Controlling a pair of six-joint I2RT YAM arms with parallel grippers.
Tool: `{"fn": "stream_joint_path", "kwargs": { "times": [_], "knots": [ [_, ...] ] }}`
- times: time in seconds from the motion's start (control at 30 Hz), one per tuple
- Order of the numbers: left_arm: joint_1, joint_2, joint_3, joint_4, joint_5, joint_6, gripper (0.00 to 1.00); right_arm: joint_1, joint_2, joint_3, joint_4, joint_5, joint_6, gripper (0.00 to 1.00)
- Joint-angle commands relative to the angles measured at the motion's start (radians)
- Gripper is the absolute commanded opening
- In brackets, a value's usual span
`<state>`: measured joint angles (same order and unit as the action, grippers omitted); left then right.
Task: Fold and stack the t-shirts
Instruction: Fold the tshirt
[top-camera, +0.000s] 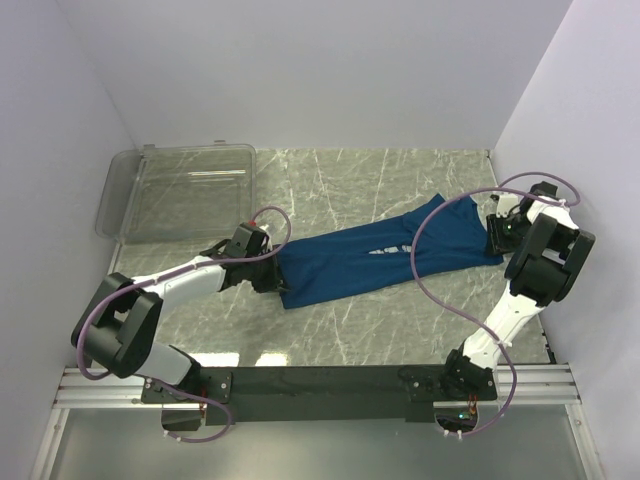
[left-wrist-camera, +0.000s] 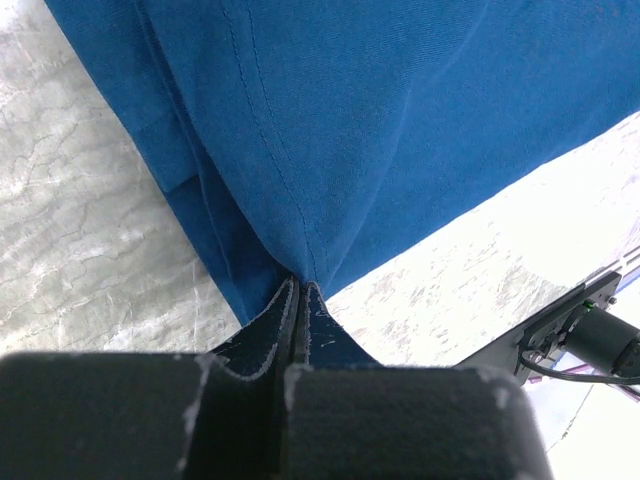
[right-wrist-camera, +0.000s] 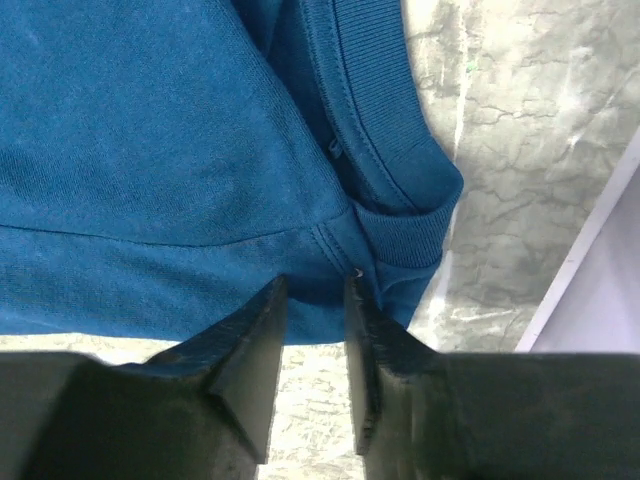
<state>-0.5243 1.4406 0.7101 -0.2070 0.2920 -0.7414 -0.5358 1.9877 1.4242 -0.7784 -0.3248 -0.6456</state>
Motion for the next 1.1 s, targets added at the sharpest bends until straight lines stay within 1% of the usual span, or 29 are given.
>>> {"fn": "stream_joint_path", "kwargs": {
  "times": [0.0,0.03,0.07,0.1,0.17,0.2,0.27,0.4,0.57,0.63,0.67,0.73,0.8,0.87,1.07],
  "knots": [
    [-0.003,-0.017,0.003,0.026,0.026,0.017,0.01,-0.006,-0.007,0.036,0.024,0.006,-0.012,0.36],
    [-0.003,-0.014,0.006,0.026,0.026,0.017,0.01,-0.006,-0.006,0.033,0.027,0.006,-0.014,0.33],
    [-0.003,-0.016,0.006,0.024,0.027,0.019,0.01,-0.006,-0.006,0.03,0.028,0.01,-0.015,0.29],
    [-0.005,-0.016,0.011,0.021,0.03,0.02,0.0,-0.006,-0.009,0.022,0.034,0.01,-0.017,0.19],
    [-0.005,-0.019,0.008,0.021,0.038,0.023,0.01,-0.007,-0.016,0.013,0.044,0.013,-0.019,0.1],
    [-0.005,-0.026,0.008,0.02,0.042,0.023,0.01,-0.007,-0.032,0.002,0.05,0.012,-0.02,0.03],
    [-0.003,-0.049,0.005,0.015,0.045,0.025,0.0,-0.012,-0.055,-0.01,0.06,0.01,-0.022,0.0],
    [-0.005,-0.1,-0.012,0.001,0.047,0.022,0.0,-0.024,-0.118,-0.019,0.082,0.001,-0.02,0.0],
    [-0.005,-0.147,-0.032,-0.005,0.041,0.011,0.0,-0.038,-0.13,0.008,0.065,-0.008,-0.019,0.0],
    [-0.005,-0.148,-0.046,0.001,0.042,0.007,0.0,-0.038,-0.115,0.03,0.053,-0.016,-0.019,0.11],
    [-0.003,-0.147,-0.055,0.007,0.044,0.004,0.0,-0.036,-0.098,0.039,0.048,-0.017,-0.014,0.27],
    [-0.003,-0.144,-0.061,0.021,0.047,0.001,0.0,-0.035,-0.078,0.051,0.044,-0.025,-0.002,0.35],
    [-0.005,-0.141,-0.067,0.035,0.055,-0.006,0.0,-0.03,-0.046,0.068,0.038,-0.029,0.011,0.39],
    [-0.003,-0.138,-0.067,0.037,0.058,-0.007,0.0,-0.024,-0.021,0.076,0.039,-0.028,0.018,0.41],
    [-0.003,-0.143,-0.069,0.029,0.061,-0.001,0.0,-0.009,0.022,0.078,0.025,-0.039,0.017,0.39]
  ]
}}
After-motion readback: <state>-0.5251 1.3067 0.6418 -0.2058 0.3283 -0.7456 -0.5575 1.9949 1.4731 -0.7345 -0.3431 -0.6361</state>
